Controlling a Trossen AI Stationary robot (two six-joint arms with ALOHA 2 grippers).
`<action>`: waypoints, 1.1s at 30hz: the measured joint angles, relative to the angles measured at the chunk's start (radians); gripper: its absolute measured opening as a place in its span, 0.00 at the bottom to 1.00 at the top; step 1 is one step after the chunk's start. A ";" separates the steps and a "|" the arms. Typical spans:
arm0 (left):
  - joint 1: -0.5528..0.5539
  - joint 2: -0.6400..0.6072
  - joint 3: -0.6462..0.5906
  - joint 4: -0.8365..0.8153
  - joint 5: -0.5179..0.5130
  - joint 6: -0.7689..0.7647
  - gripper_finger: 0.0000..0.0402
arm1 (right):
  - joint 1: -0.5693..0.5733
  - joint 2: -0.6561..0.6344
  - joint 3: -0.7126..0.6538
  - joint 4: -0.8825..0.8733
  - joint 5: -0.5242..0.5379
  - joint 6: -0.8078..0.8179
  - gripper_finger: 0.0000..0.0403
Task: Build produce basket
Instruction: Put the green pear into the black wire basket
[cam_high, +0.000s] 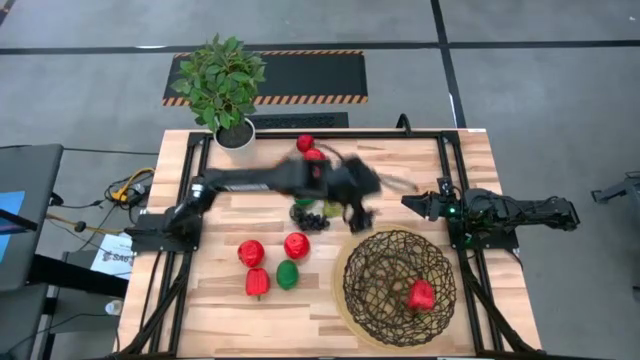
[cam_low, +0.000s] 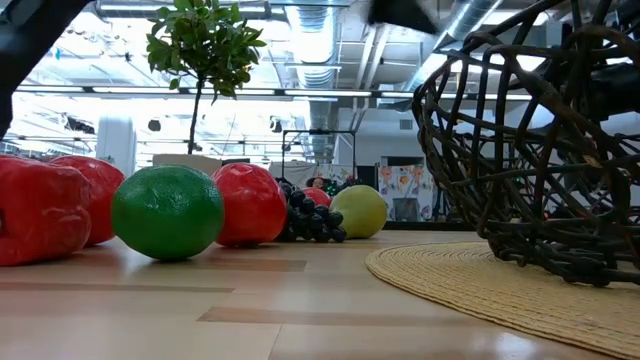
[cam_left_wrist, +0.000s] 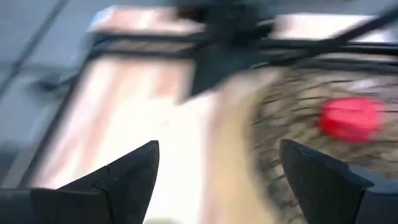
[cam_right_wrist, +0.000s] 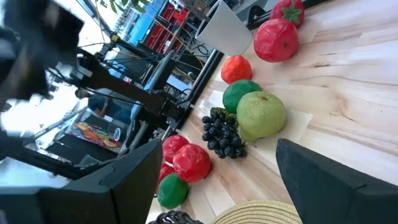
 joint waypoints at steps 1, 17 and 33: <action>0.019 -0.029 -0.013 -0.040 -0.038 -0.028 0.79 | 0.000 0.000 0.000 0.000 0.000 0.000 0.83; 0.137 -0.212 -0.443 0.036 -0.080 -0.309 0.79 | 0.000 0.004 -0.001 0.005 0.001 -0.008 0.83; 0.135 -0.210 -0.901 0.462 -0.110 -0.401 0.79 | 0.000 0.004 -0.001 0.005 0.001 -0.008 0.83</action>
